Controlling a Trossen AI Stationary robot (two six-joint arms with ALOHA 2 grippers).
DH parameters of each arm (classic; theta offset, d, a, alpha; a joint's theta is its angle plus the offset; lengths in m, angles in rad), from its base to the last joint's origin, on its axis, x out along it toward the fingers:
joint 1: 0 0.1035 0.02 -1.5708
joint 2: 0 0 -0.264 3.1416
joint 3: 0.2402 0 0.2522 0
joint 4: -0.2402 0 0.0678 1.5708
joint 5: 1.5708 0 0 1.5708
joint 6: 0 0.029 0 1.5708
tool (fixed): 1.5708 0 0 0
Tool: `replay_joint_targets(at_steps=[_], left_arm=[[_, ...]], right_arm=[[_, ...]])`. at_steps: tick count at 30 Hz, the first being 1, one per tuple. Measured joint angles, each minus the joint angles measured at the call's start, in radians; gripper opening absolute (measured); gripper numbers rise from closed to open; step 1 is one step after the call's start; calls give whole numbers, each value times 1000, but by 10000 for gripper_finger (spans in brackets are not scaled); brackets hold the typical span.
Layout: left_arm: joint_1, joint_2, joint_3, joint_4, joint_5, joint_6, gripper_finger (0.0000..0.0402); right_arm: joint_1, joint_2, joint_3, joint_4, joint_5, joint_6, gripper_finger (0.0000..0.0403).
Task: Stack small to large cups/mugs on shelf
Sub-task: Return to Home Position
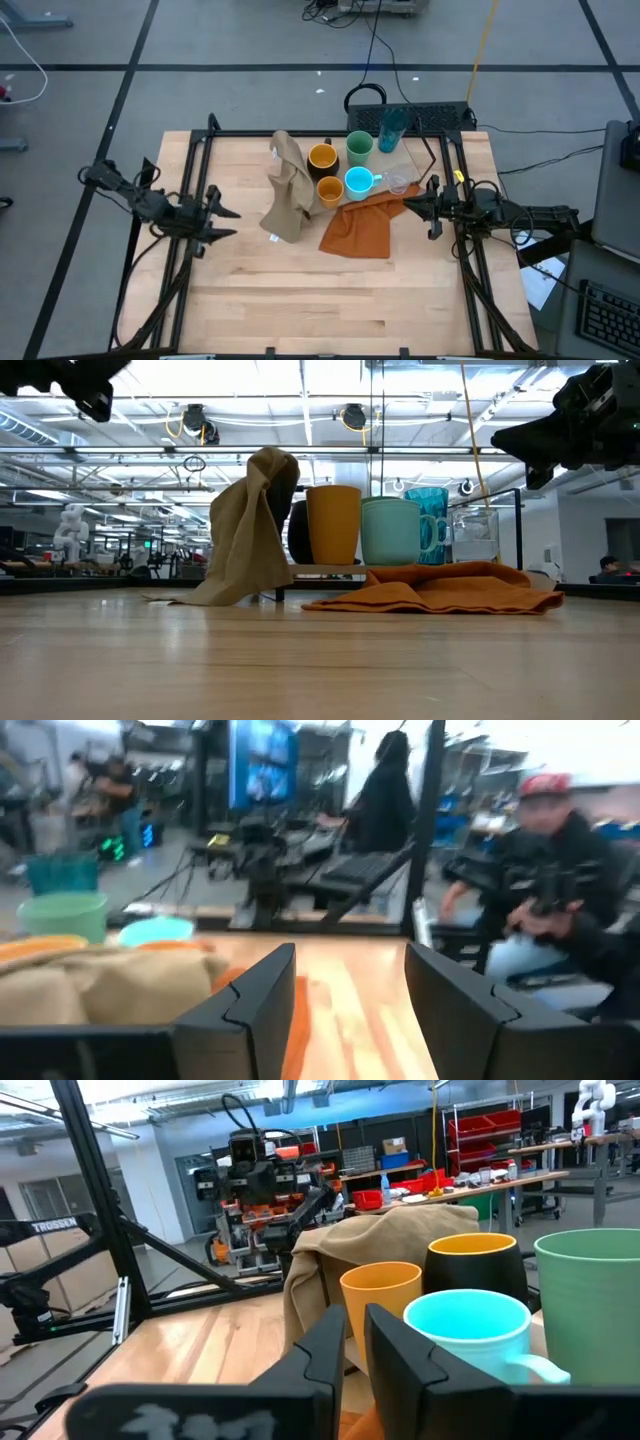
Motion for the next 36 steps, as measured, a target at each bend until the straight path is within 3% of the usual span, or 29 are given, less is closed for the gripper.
replay_joint_targets(at_steps=[8,12,20,24,29,36], left_arm=[[0,-145,-145,85,126,35,191],[0,-156,-209,163,182,33,191],[0,-156,-247,163,271,12,191],[5,-156,-248,152,278,48,191],[64,-156,-248,115,187,56,191],[202,-166,-248,112,270,71,191]], right_arm=[[0,0,0,19,0,0,36],[0,0,0,51,0,0,36],[0,0,0,43,0,23,36],[0,0,0,44,0,26,36],[0,0,0,43,0,27,36],[0,5,0,42,4,27,36]])
